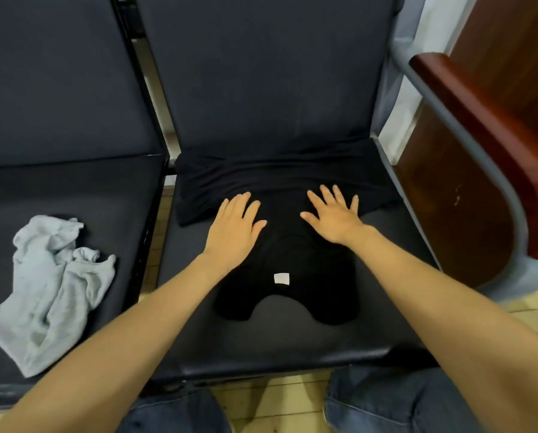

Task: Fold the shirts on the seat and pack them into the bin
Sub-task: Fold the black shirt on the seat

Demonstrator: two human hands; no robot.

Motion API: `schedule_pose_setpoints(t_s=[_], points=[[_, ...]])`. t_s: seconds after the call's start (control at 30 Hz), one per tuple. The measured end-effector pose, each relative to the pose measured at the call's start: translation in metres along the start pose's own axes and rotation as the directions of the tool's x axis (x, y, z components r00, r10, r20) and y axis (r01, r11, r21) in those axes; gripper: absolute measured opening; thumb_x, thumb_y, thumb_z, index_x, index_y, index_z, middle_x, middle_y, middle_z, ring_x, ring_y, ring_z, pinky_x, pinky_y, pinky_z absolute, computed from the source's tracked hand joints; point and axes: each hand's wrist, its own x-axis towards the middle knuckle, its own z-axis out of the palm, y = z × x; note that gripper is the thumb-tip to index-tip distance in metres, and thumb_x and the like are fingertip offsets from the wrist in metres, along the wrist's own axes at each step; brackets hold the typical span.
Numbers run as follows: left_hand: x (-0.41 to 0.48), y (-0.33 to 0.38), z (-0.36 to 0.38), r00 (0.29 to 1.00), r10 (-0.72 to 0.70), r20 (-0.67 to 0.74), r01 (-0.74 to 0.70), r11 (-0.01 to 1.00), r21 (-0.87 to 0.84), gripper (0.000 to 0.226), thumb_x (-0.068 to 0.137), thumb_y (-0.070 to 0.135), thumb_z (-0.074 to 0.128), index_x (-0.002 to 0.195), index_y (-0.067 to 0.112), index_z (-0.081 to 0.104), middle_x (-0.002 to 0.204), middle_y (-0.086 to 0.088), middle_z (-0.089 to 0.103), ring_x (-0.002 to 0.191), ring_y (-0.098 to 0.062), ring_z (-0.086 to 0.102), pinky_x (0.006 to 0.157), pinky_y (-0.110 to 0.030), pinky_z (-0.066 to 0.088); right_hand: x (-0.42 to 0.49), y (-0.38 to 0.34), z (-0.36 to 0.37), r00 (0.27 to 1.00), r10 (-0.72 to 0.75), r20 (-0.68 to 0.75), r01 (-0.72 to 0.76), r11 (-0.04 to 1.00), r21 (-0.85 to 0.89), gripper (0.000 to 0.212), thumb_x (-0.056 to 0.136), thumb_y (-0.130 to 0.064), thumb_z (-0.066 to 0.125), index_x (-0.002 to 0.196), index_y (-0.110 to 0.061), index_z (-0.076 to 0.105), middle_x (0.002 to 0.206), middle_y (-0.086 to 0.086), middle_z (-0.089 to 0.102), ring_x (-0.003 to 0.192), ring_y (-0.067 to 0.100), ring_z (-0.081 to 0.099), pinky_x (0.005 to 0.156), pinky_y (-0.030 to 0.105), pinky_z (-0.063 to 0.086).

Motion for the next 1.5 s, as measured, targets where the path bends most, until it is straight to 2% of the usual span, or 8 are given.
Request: schedule_pose_setpoints(t_s=[0.17,0.27,0.47,0.73,0.9,1.1,1.37,1.5], points=[[-0.088,0.005,-0.005,0.980,0.140,-0.138,-0.154,0.983,-0.095,0.054,0.097,0.046,0.032,0.102,0.009,0.071,0.112,-0.009,0.063,0.102,-0.027,0.061,0.089,-0.040,0.050,-0.086,-0.010,0.011,0.773,-0.407,-0.487,0.422,0.903,-0.084,0.034,0.088,-0.033,0.047,0.087,-0.012,0.073,0.094,0.007,0.069,0.095,0.031,0.064,0.081,0.041,0.051],[-0.129,0.004,-0.009,0.987,0.154,-0.034,-0.156,0.987,-0.046,0.072,0.099,0.055,0.012,0.103,0.014,0.070,0.105,-0.002,0.065,0.094,-0.022,0.064,0.081,-0.033,0.052,-0.143,-0.004,0.032,0.821,-0.470,-0.323,0.435,0.882,-0.180,0.037,0.084,-0.049,0.054,0.084,-0.015,0.069,0.083,0.000,0.065,0.077,0.021,0.063,0.060,0.028,0.052],[-0.157,0.007,-0.021,0.980,0.098,0.172,-0.046,0.958,-0.284,0.084,0.079,0.077,0.018,0.132,0.020,0.048,0.147,0.009,0.038,0.140,-0.008,0.029,0.106,-0.022,0.031,-0.183,0.002,0.031,0.909,-0.318,-0.269,0.328,0.945,-0.008,0.057,0.091,-0.056,0.050,0.124,-0.010,0.047,0.124,0.002,0.048,0.114,0.020,0.048,0.083,0.027,0.043],[-0.166,0.012,-0.009,0.999,0.039,-0.034,-0.044,0.983,-0.179,0.019,0.075,0.005,0.077,0.094,0.008,0.072,0.107,-0.006,0.070,0.096,-0.022,0.069,0.070,-0.030,0.057,-0.192,0.007,0.046,0.898,-0.346,-0.272,0.284,0.928,-0.242,0.029,0.058,-0.010,0.086,0.083,-0.007,0.070,0.081,0.008,0.066,0.068,0.026,0.065,0.052,0.031,0.052],[-0.166,0.022,-0.030,0.994,-0.089,-0.068,0.071,0.970,-0.234,0.022,0.098,0.011,0.048,0.112,0.004,0.063,0.116,-0.010,0.062,0.110,-0.027,0.058,0.091,-0.037,0.044,-0.202,-0.001,0.027,0.927,-0.180,-0.329,0.161,0.983,-0.085,0.030,0.096,-0.015,0.046,0.125,-0.010,0.052,0.118,0.006,0.057,0.112,0.024,0.051,0.085,0.032,0.044],[-0.186,0.041,-0.102,0.956,-0.289,-0.056,0.186,0.741,-0.645,0.013,0.103,0.020,0.033,0.108,0.013,0.042,0.066,0.000,0.047,0.053,-0.014,0.043,0.048,-0.022,0.029,-0.249,-0.006,-0.043,0.880,-0.153,-0.449,0.276,0.935,0.222,0.013,0.094,-0.017,0.052,0.106,-0.012,0.053,0.081,-0.004,0.052,0.071,0.013,0.050,0.058,0.025,0.035],[-0.223,0.065,-0.175,0.949,-0.315,-0.010,0.098,0.325,-0.941,0.021,0.104,0.019,0.032,0.091,0.020,0.049,0.085,-0.001,0.053,0.078,-0.014,0.055,0.068,-0.033,0.049,-0.316,-0.013,-0.098,0.894,-0.107,-0.434,0.351,0.769,0.534,0.008,0.091,-0.012,0.055,0.084,-0.010,0.055,0.082,0.007,0.064,0.076,0.018,0.062,0.067,0.025,0.046],[-0.241,0.077,-0.197,0.964,-0.259,-0.052,0.040,0.336,-0.941,0.021,0.104,0.019,0.032,0.092,0.019,0.049,0.077,0.002,0.054,0.063,-0.004,0.057,0.055,-0.027,0.051,-0.338,-0.012,-0.104,0.902,-0.164,-0.400,0.384,0.728,0.568,0.009,0.091,-0.010,0.054,0.083,-0.012,0.057,0.085,0.004,0.065,0.085,0.020,0.064,0.080,0.036,0.050]])
